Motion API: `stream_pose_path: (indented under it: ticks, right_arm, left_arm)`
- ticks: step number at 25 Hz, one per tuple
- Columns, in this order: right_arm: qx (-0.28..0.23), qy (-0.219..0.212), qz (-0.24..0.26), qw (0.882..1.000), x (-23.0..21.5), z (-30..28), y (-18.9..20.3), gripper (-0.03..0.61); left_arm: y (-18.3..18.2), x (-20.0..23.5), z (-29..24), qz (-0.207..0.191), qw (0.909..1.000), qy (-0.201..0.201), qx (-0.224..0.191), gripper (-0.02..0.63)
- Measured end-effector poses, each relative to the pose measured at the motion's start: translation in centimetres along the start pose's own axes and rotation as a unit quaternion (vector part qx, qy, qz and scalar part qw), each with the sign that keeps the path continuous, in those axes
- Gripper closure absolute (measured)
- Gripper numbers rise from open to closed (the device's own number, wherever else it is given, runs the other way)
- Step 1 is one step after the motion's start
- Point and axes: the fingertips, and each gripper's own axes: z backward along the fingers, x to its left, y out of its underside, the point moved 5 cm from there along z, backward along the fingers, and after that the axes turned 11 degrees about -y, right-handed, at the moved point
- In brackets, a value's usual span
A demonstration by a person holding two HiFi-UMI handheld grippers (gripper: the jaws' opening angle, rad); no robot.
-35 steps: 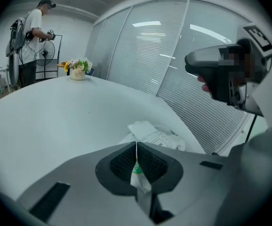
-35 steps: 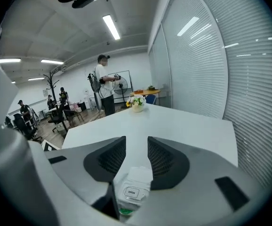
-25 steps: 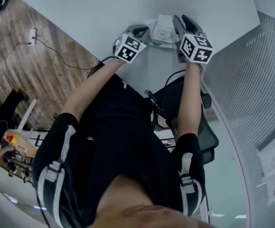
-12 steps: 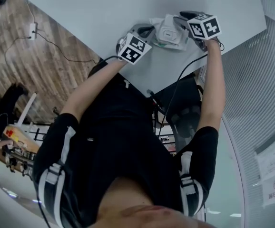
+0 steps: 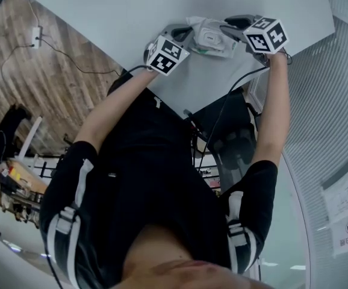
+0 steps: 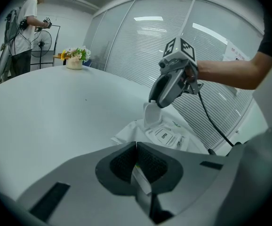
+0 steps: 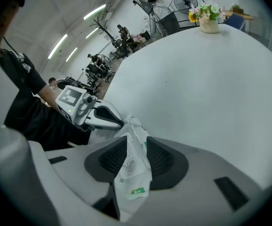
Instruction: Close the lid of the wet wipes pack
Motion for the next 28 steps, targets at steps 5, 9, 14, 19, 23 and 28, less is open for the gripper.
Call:
stream_pose_path:
  ticks: [5,9,14,19,23,28]
  right_arm:
    - [-0.007,-0.021,0.006,1.000,2.9,-1.0,2.6,0.407]
    - [-0.003,-0.028,0.005,1.000,4.1,-2.8,5.3,0.393]
    - [-0.023,0.032,-0.023,0.999,3.8,-4.4,7.0,0.434]
    - [-0.047,0.121,-0.042,0.991,4.1,-5.4,7.3,0.442]
    - [-0.034,0.203,-0.044,0.977,4.5,-6.2,7.3,0.448]
    - [-0.005,0.264,-0.037,0.964,4.9,-6.9,7.0,0.451]
  left_arm:
    - [0.4,-0.1,-0.2,-0.001,0.9999,-0.013,-0.003,0.586]
    - [0.6,-0.2,-0.3,0.006,0.9997,-0.024,-0.007,0.586]
    - [0.5,-0.4,-0.2,0.011,0.9994,-0.032,-0.010,0.586]
    - [0.6,-0.5,-0.3,0.010,0.9992,-0.037,-0.011,0.586]
    - [0.6,-0.5,-0.4,0.007,0.9993,-0.037,-0.010,0.586]
    - [0.5,-0.5,-0.3,0.010,0.9991,-0.039,-0.012,0.586]
